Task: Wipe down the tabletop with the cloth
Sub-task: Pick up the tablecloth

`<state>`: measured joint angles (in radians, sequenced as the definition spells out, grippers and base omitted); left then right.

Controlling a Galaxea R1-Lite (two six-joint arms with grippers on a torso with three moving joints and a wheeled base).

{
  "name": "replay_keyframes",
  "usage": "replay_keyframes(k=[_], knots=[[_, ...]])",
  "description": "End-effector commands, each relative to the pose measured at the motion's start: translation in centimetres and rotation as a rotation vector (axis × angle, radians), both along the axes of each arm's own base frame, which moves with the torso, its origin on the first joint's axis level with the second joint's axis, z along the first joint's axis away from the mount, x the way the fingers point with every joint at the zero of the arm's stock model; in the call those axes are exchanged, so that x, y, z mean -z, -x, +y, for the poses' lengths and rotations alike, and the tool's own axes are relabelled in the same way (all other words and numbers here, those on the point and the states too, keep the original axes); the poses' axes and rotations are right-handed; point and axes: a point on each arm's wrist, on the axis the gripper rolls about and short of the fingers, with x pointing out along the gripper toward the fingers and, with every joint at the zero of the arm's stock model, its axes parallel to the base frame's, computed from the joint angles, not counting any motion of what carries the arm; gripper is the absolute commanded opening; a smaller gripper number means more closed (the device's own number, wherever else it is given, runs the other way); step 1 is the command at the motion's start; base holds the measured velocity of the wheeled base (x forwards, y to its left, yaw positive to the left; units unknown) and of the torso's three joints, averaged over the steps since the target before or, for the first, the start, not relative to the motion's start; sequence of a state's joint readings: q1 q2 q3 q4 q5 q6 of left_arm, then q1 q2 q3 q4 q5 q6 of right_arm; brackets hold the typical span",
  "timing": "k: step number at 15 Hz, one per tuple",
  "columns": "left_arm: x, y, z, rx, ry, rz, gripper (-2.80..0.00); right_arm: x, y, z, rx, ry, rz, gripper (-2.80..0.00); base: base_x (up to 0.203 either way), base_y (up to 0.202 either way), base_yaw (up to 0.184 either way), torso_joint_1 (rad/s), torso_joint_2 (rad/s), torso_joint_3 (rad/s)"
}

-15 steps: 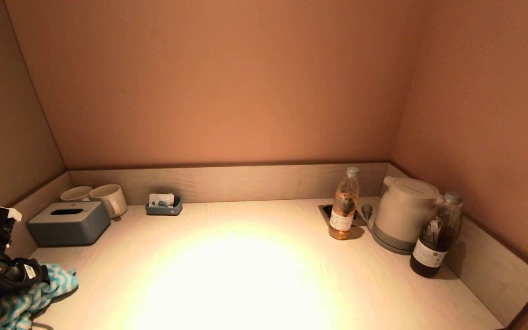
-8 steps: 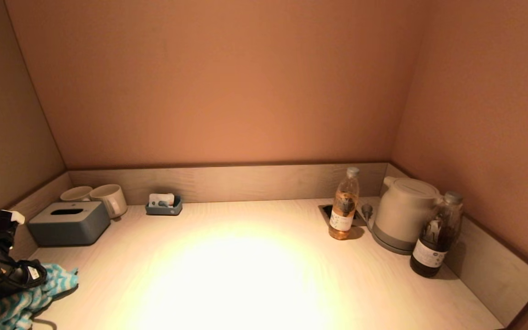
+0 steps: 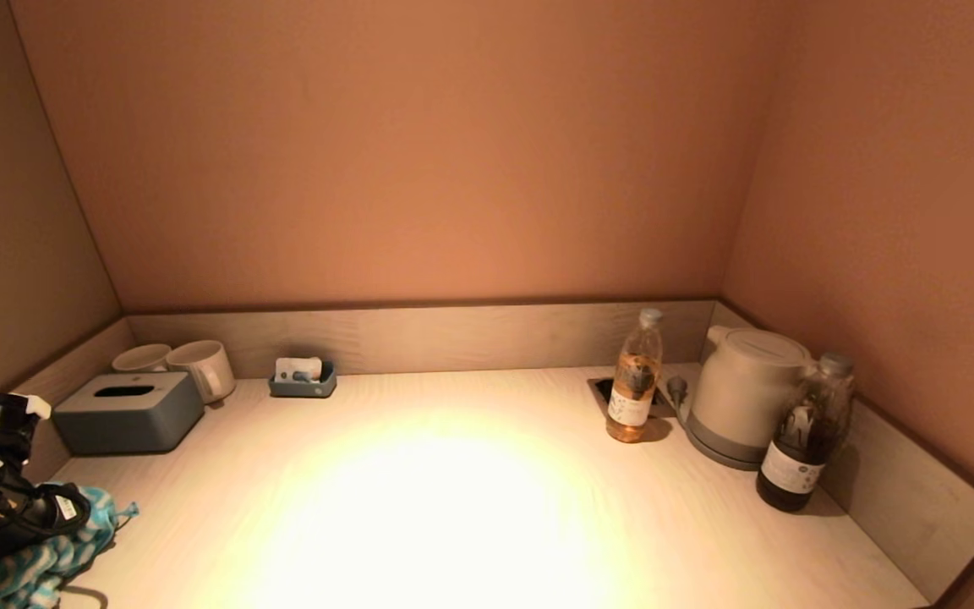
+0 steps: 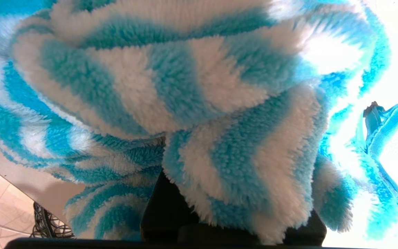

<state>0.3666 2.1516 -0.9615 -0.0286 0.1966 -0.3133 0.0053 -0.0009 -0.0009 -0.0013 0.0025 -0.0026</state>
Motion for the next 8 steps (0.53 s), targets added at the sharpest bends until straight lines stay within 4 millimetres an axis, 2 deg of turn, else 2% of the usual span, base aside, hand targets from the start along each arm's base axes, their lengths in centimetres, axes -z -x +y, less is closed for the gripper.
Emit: replay_keyframes(k=[1, 2, 3, 6, 8], knots=[[0.2, 0.0, 0.0, -0.002, 0.005, 0.005, -2.80, 0.0, 0.0, 0.0, -0.001, 0.000, 0.001, -2.80, 0.000, 0.000, 0.000, 0.000, 0.00, 0.000], [0.0, 0.1, -0.1, -0.001, 0.006, 0.001, -2.80, 0.0, 0.0, 0.0, -0.001, 0.000, 0.001, -2.80, 0.000, 0.000, 0.000, 0.000, 0.00, 0.000], [-1.1, 0.3, -0.2, -0.007, 0.002, -0.032, -2.80, 0.0, 0.0, 0.0, -0.001, 0.000, 0.002, -2.80, 0.000, 0.000, 0.000, 0.000, 0.00, 0.000], [-5.7, 1.2, -1.0, -0.002, 0.000, -0.162, -2.80, 0.0, 0.0, 0.0, -0.001, 0.000, 0.001, -2.80, 0.000, 0.000, 0.000, 0.000, 0.00, 0.000], [-8.8, 2.3, -2.3, 0.039, 0.007, -0.241, -2.80, 0.0, 0.0, 0.0, -0.001, 0.000, 0.000, -2.80, 0.000, 0.000, 0.000, 0.000, 0.00, 0.000]])
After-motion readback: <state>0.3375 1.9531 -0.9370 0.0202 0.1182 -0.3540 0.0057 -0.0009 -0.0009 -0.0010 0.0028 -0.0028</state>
